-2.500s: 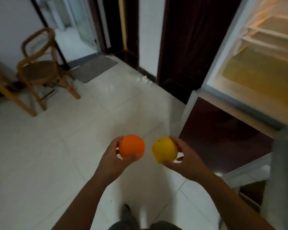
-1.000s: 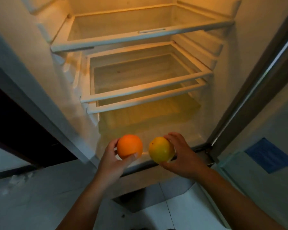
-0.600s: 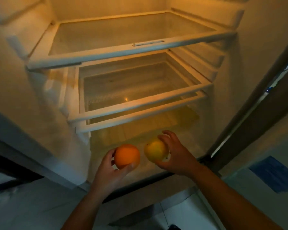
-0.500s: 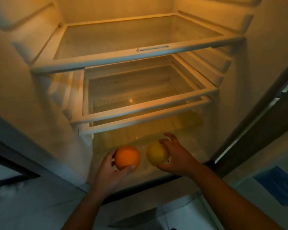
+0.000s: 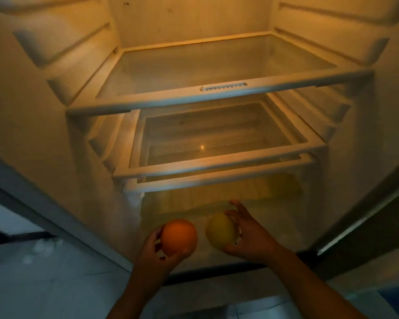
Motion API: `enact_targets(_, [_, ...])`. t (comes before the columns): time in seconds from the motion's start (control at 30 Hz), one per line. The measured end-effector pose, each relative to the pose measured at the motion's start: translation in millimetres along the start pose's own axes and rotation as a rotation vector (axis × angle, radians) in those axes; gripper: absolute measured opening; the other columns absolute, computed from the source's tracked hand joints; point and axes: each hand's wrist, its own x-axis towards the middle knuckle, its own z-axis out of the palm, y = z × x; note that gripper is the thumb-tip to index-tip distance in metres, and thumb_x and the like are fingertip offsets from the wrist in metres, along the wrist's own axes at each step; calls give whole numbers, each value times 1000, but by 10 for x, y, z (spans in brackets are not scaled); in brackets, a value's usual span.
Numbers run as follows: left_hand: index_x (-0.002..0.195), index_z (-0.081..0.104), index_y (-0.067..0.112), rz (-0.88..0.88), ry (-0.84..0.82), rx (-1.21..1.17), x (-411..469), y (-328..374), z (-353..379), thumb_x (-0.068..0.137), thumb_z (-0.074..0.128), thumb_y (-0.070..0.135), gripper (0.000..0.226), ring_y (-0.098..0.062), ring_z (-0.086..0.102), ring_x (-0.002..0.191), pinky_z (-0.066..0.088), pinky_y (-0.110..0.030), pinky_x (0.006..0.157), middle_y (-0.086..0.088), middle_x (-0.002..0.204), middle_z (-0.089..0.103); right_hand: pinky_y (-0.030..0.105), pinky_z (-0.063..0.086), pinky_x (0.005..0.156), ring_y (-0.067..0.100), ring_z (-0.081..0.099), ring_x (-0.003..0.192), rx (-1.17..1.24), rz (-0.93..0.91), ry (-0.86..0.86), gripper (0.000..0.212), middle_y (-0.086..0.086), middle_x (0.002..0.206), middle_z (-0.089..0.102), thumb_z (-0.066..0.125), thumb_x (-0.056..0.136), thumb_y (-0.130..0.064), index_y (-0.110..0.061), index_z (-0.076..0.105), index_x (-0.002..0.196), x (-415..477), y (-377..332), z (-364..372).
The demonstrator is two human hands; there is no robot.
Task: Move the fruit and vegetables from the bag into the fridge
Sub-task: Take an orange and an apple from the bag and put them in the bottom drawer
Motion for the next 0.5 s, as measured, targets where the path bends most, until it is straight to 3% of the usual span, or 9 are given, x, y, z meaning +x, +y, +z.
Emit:
enact_targets(0.07, [115, 44, 28, -1, 24, -2, -72, -14, -20, 64, 82, 7, 67, -7, 55, 89, 45, -17, 61, -4, 116, 51, 38, 43, 101, 17, 26, 138, 48, -9, 15, 94, -12, 154, -3, 81, 61, -46, -24, 33, 139, -10, 27, 28])
enact_targets(0.23, [118, 45, 25, -45, 37, -9, -244, -157, 14, 53, 90, 21, 79, -16, 57, 94, 46, -16, 57, -7, 121, 53, 39, 46, 99, 17, 31, 134, 141, 1, -2, 95, -22, 152, -10, 80, 58, -48, -30, 32, 138, -120, 65, 134])
enact_targets(0.37, [122, 44, 20, -65, 55, -52, -333, -167, 91, 70, 78, 1, 65, -23, 54, 100, 45, -16, 59, -14, 129, 51, 36, 45, 100, 15, 28, 135, 168, -14, 4, 91, -21, 152, -11, 80, 62, -47, -32, 32, 138, -320, 30, 163])
enact_targets(0.43, [122, 46, 21, -29, 32, -57, -389, -160, 114, 64, 84, 17, 70, -23, 56, 99, 45, -22, 63, -13, 126, 54, 37, 47, 98, 15, 30, 134, 171, -13, -10, 89, -20, 152, -10, 82, 61, -45, -32, 33, 135, -440, -18, 170])
enact_targets(0.5, [128, 46, 21, -24, -1, -69, -465, -115, 120, 45, 82, 38, 92, -22, 57, 101, 45, -27, 69, -8, 124, 55, 39, 47, 97, 15, 30, 134, 166, -6, -20, 88, -17, 153, -8, 82, 62, -43, -33, 34, 134, -566, -72, 169])
